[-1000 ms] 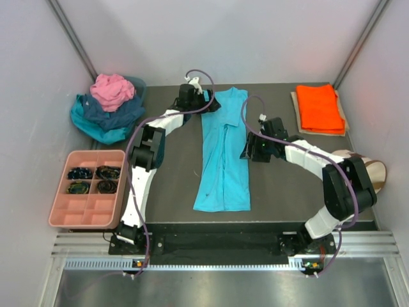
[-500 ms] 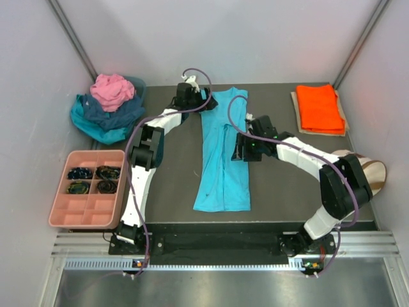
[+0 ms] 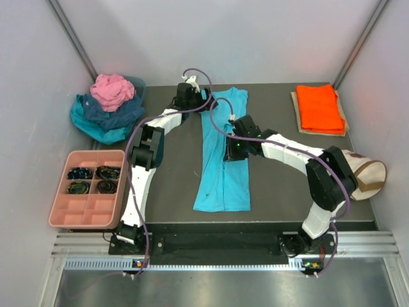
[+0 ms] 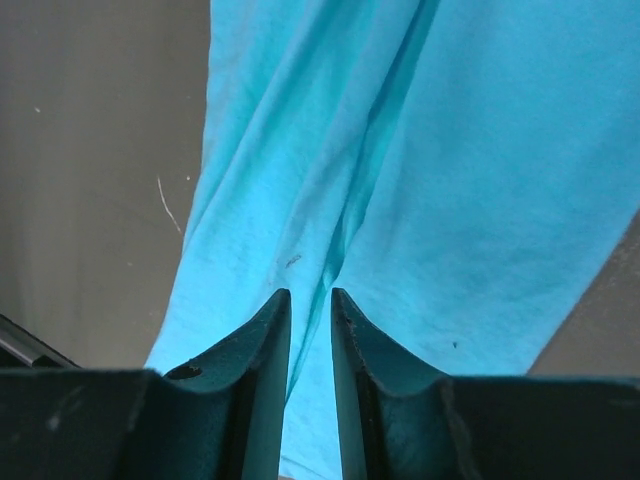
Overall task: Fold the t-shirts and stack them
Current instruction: Fold the tshirt
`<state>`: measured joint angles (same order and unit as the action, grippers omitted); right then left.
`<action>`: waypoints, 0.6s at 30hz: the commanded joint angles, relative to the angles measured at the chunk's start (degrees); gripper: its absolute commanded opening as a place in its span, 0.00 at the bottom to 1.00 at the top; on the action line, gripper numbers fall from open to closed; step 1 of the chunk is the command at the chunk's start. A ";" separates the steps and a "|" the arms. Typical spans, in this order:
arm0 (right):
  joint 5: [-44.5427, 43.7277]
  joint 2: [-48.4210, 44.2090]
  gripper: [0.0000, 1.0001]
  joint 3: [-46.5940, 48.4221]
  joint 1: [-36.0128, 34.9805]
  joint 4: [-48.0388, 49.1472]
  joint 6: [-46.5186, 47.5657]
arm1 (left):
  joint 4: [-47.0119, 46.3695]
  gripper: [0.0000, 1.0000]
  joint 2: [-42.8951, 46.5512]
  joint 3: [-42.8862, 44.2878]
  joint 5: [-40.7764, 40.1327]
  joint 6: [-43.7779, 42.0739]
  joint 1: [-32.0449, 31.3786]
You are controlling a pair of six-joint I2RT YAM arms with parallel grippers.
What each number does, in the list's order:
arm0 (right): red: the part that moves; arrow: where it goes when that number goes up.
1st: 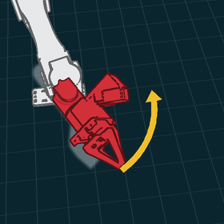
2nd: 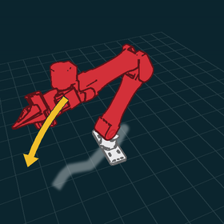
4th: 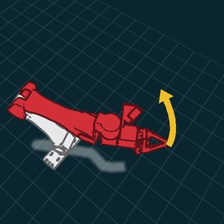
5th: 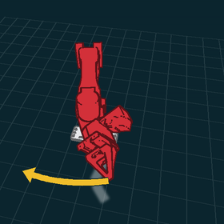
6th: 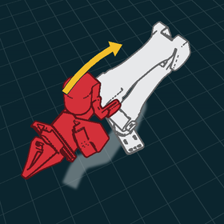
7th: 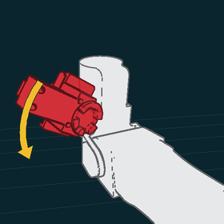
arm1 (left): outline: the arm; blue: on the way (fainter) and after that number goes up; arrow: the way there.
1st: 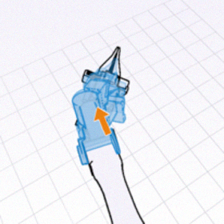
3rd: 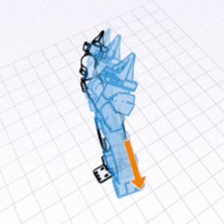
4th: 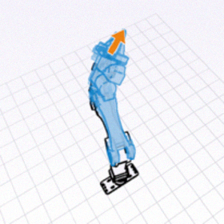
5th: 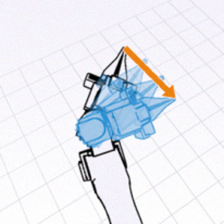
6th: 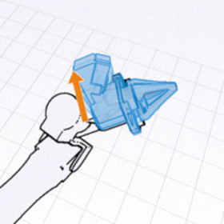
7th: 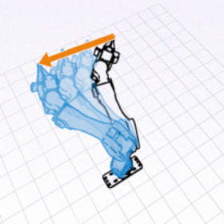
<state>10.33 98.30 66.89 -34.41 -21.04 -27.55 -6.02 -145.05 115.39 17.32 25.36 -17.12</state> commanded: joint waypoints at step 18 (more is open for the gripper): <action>-1.54 5.23 0.38 6.23 -4.08 0.12 -0.22 | -1.36 0.95 -4.36 2.03 0.17 -0.93 0.95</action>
<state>9.15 103.04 70.63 -37.87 -22.04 -27.70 -8.03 -146.67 116.31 18.13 25.12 -16.91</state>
